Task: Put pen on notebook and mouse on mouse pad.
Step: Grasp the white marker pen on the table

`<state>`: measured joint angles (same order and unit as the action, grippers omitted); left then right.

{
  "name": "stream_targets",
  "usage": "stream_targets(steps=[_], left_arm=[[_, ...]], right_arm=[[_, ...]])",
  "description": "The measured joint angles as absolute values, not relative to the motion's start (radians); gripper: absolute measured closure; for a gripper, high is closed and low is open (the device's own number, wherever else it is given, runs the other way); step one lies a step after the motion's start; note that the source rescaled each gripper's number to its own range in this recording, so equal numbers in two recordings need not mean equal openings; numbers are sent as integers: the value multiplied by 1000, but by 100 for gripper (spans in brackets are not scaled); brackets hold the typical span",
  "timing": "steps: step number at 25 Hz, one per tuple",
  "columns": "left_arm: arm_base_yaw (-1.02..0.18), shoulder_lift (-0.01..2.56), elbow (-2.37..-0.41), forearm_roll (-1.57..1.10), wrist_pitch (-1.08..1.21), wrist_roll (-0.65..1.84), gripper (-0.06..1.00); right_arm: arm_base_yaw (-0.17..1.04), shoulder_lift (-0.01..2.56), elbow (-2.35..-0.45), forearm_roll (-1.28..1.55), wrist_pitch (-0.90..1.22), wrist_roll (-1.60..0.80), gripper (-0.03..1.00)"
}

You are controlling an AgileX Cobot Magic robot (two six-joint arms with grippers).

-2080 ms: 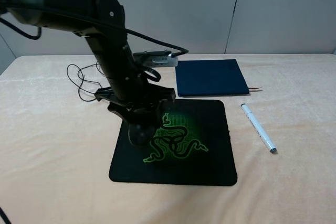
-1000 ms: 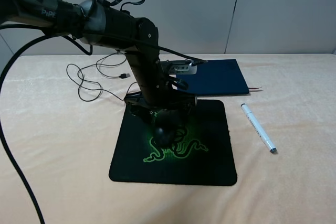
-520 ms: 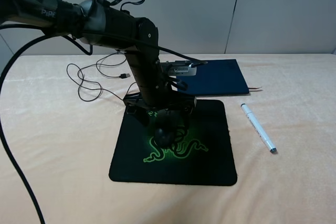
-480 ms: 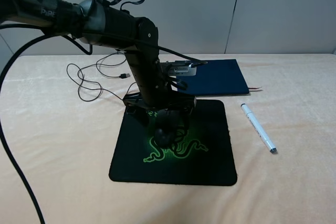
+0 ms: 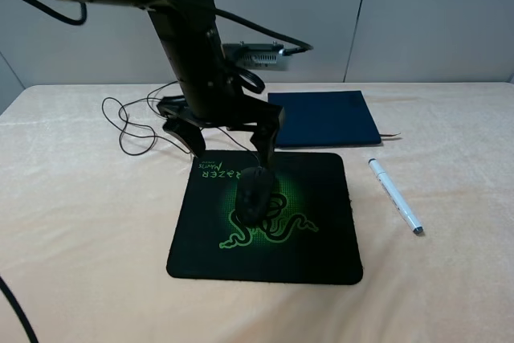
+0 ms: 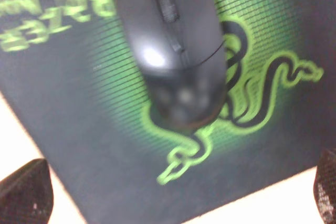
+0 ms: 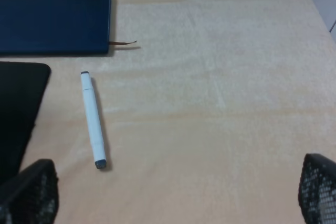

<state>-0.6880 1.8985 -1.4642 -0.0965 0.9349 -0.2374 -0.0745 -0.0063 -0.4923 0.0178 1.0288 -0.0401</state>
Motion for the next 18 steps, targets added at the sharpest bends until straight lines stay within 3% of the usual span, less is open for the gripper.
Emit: stream_targets(steps=[10,18], left_arm=[[-688,1627,-1455,53,1152,-240,-5],[-688,1343,-1270,73,1156,-240,-5]], right_arm=[[-74,-6,-492,18,1029,-40,-3],[-74,-6,-492,18,1029,-40,-3]])
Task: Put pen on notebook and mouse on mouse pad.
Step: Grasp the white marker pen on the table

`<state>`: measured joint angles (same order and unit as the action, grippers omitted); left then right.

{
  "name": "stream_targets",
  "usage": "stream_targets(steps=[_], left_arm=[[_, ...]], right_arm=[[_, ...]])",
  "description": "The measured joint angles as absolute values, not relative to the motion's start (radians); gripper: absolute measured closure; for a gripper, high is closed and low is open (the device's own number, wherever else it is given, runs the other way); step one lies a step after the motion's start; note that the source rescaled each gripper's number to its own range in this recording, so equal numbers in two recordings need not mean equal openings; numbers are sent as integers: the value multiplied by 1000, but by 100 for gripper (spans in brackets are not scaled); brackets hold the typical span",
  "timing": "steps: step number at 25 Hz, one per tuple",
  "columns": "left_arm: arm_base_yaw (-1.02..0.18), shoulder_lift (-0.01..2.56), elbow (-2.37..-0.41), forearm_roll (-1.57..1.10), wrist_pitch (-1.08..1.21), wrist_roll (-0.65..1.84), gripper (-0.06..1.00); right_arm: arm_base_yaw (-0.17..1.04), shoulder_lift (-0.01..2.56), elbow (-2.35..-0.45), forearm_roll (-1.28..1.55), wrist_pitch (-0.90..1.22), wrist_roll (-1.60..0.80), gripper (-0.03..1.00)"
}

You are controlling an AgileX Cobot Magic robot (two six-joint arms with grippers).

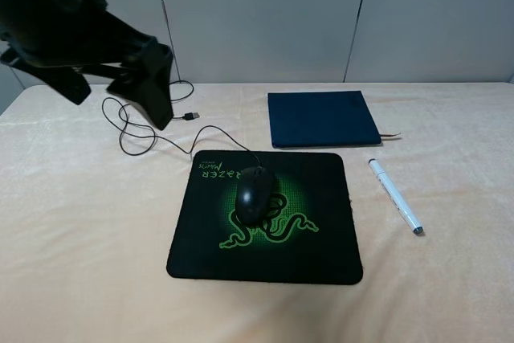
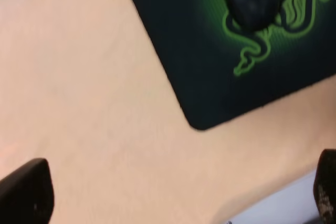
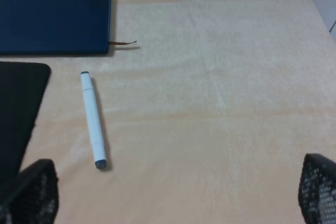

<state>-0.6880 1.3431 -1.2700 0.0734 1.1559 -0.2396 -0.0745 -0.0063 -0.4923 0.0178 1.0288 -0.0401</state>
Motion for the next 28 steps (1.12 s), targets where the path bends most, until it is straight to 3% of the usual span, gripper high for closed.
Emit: stream_targets(steps=[12,20,28], left_arm=[[-688,842,-946,22,1159,-224,-5],[-687,556,-725,-25,1160,-39,-5],[-523,343,-627,0,1099,-26,-5]], right_arm=[[-74,-6,-492,18,1029,-40,-3],[-74,-6,-492,18,1029,-40,-3],[-74,-6,-492,18,1029,-40,-3]])
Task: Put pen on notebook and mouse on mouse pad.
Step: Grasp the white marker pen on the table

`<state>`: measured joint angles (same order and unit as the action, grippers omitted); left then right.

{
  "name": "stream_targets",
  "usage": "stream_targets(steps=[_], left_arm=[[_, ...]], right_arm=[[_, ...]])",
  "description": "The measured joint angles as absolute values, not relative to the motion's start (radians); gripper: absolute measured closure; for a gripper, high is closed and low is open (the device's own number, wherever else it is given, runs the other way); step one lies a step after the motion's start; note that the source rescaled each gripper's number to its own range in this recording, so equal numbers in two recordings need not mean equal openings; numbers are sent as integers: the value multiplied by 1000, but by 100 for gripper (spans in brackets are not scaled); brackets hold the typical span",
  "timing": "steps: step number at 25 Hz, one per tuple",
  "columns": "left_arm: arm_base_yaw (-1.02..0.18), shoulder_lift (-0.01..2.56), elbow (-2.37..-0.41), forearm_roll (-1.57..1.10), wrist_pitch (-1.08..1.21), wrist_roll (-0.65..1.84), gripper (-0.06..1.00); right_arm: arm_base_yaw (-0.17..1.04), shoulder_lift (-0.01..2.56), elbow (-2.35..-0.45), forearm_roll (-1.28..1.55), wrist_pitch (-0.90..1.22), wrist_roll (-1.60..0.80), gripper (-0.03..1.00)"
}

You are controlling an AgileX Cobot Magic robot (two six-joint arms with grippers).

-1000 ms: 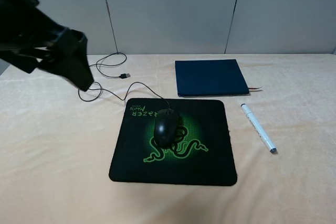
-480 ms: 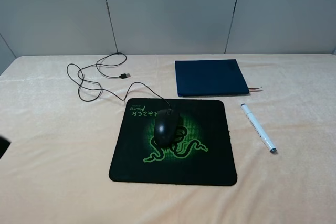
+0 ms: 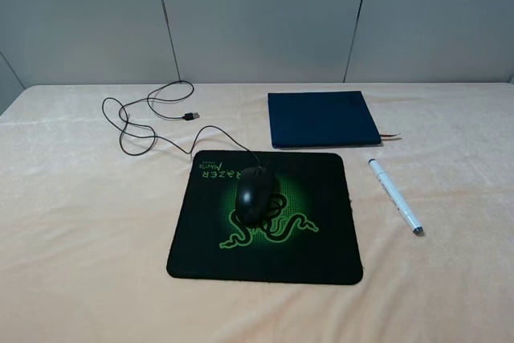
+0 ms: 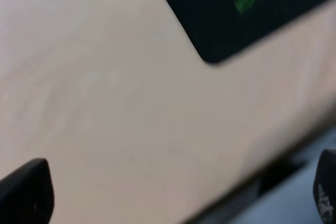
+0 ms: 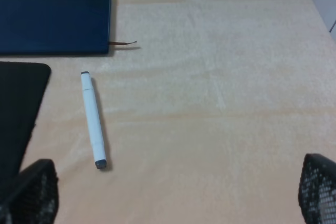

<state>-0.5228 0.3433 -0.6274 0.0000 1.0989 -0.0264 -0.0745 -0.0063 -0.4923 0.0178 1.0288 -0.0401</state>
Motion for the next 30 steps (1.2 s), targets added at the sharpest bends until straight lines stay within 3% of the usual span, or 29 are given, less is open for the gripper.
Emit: stream_targets(steps=[9,18,30], left_arm=[[-313,171,-490,0,1066,-21,-5],[-150,-2,-486,-6,1058,0,-5],[-89,-5,-486,-6,1059,0,-5]], right_arm=[[-74,-6,-492,18,1029,-40,-3],[-74,-6,-492,18,1029,-40,-3],[-74,-6,-492,18,1029,-40,-3]])
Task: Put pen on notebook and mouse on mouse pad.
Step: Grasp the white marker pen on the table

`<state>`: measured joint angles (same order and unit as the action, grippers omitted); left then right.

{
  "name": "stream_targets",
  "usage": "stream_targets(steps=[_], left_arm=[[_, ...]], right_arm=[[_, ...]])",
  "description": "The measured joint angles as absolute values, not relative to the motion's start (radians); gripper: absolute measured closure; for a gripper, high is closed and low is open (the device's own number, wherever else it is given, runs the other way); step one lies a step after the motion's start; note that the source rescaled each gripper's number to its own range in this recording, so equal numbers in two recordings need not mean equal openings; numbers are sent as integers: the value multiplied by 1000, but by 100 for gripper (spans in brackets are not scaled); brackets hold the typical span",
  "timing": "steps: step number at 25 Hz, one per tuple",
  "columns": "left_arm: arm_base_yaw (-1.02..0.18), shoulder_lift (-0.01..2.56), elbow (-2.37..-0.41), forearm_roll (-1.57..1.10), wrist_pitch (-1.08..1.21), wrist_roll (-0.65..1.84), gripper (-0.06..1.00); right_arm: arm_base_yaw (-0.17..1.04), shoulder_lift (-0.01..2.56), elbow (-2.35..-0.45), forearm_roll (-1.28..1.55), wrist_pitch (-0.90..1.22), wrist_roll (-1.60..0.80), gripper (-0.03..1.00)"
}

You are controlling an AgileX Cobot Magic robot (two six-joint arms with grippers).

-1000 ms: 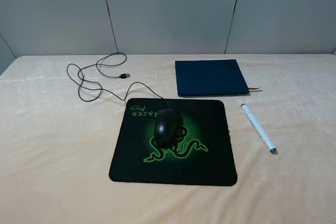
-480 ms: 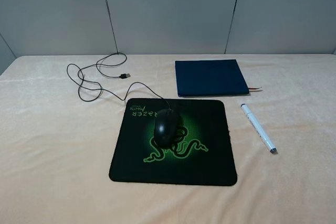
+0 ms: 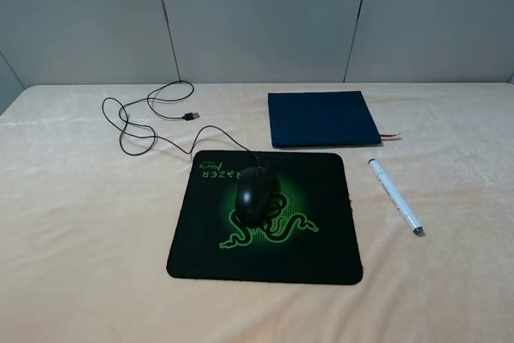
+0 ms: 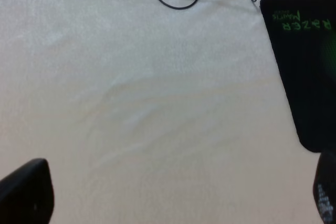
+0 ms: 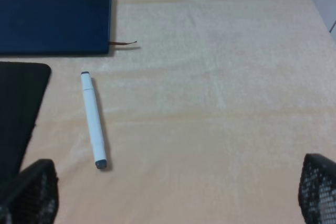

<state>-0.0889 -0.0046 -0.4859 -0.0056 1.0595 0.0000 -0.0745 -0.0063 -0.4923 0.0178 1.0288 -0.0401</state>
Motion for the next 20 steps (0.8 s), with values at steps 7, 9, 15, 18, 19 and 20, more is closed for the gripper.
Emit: stream_targets(steps=[7,9,15,18,19,20], left_arm=[[-89,-5,-486,-6,1059,0,-5],[-89,-5,-486,-6,1059,0,-5],[-89,-5,-486,-6,1059,0,-5],[-89,-5,-486,-6,1059,0,-5],[-89,-5,-486,-6,1059,0,-5],[-89,-5,-486,-6,1059,0,-5]], right_arm=[[-74,-6,-492,18,1029,-40,-3],[-74,-6,-492,18,1029,-40,-3],[-74,-6,-492,18,1029,-40,-3],[-74,-6,-492,18,1029,-40,-3],[-74,-6,-492,18,1029,-40,-3],[-74,-6,-492,18,1029,-40,-3]])
